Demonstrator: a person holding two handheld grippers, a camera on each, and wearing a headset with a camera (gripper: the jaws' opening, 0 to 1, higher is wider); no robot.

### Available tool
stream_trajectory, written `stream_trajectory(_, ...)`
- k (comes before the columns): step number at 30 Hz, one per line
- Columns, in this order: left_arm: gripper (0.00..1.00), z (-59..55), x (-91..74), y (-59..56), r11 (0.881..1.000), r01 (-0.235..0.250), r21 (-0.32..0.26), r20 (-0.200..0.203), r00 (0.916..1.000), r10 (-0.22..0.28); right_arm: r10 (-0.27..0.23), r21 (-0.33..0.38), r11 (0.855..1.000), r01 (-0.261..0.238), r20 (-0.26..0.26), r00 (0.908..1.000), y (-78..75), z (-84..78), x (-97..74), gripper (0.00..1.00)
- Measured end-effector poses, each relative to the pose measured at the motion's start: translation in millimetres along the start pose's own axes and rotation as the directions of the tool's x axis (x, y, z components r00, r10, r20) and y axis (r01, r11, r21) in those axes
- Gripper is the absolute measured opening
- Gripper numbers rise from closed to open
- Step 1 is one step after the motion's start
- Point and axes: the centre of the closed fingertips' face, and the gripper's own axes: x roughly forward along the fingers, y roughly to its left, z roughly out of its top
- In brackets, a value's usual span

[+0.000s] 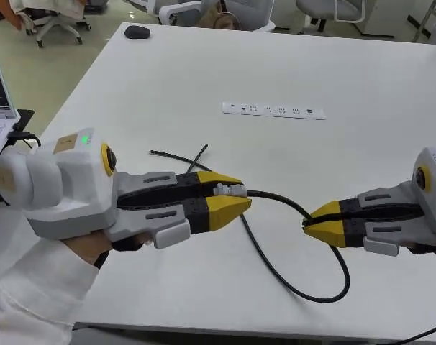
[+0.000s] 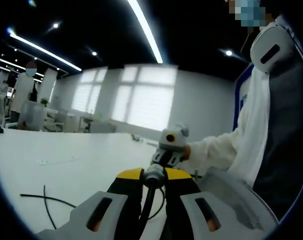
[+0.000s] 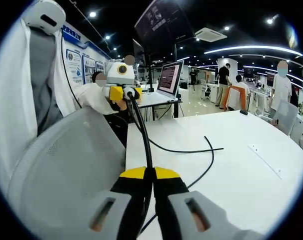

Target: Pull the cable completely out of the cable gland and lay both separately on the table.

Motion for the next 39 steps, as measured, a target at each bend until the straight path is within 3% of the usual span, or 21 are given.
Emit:
stream_trajectory(16,0.17,-0.3,-0.3,1.0,1.0,-0.013,-0.009,0.003,0.9999,0.013,-0.021,-0.001,1.0,0.021,-0.022,0.9995,-0.5,1.3,-0.9,0.03)
stream_trajectory(19,0.17,1.8,-1.3,2.8,1.0,-0.02,-0.013,0.015,0.9997,0.02,-0.027,-0.015,1.0,0.027,-0.017,0.9995,-1.0,9.2,-2.5,0.04)
stream_trajectory(22,0.17,1.9,-0.6,2.7,1.0,-0.018,-0.013,0.015,0.9997,0.018,-0.031,-0.033,0.999,0.031,0.005,0.9995,-0.2,21.8,-1.4,0.12)
stream_trajectory(30,0.17,-1.8,1.4,-0.1,1.0,-0.006,-0.008,-0.003,1.0,0.006,0.05,-0.117,0.992,-0.04,0.087,0.9949,18.6,72.1,15.6,0.16)
stream_trajectory(39,0.17,-3.5,1.2,-1.2,1.0,-0.004,-0.005,-0.01,0.9999,0.004,0.102,-0.166,0.983,-0.081,0.123,0.9871,28.5,94.9,34.2,0.14)
